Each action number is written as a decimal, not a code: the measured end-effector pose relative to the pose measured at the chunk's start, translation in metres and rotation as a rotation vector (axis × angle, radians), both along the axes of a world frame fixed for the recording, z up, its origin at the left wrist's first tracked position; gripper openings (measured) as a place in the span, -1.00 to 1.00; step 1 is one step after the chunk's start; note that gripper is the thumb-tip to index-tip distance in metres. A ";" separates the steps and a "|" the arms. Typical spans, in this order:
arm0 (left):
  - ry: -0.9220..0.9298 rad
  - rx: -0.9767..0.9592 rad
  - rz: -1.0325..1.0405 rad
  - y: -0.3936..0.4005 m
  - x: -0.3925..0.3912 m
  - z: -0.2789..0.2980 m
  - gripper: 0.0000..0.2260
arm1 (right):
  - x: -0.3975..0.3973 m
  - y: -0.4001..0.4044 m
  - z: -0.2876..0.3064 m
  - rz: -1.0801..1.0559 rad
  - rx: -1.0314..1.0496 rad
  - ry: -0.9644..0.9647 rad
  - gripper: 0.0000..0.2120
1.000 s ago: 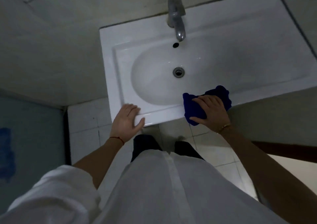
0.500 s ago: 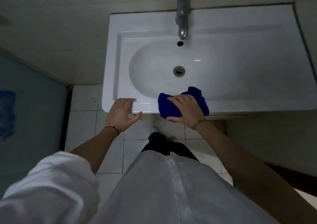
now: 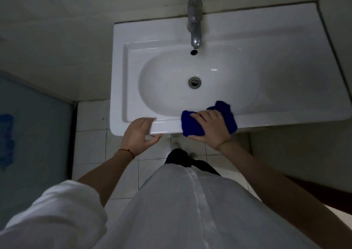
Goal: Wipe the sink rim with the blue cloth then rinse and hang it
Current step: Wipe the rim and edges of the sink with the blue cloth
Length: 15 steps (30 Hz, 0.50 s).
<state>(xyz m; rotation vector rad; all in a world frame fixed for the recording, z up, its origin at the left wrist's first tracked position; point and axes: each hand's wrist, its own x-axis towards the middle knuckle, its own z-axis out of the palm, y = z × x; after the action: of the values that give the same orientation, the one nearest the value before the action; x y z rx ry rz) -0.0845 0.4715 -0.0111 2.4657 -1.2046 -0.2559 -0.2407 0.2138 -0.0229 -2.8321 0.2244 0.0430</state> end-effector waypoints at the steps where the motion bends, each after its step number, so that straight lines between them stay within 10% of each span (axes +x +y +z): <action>1: 0.005 -0.003 -0.015 -0.004 -0.001 -0.001 -0.46 | 0.005 0.005 -0.001 0.008 0.023 -0.004 -0.28; 15: 0.043 -0.053 -0.140 -0.060 -0.025 -0.013 -0.50 | -0.040 -0.058 -0.008 -0.104 -0.050 -0.033 -0.24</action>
<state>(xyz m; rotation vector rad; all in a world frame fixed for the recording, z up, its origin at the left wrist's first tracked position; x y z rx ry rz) -0.1098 0.4114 -0.0241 2.3225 -1.3501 -0.3095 -0.2811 0.1555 -0.0304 -2.8637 0.3700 -0.0316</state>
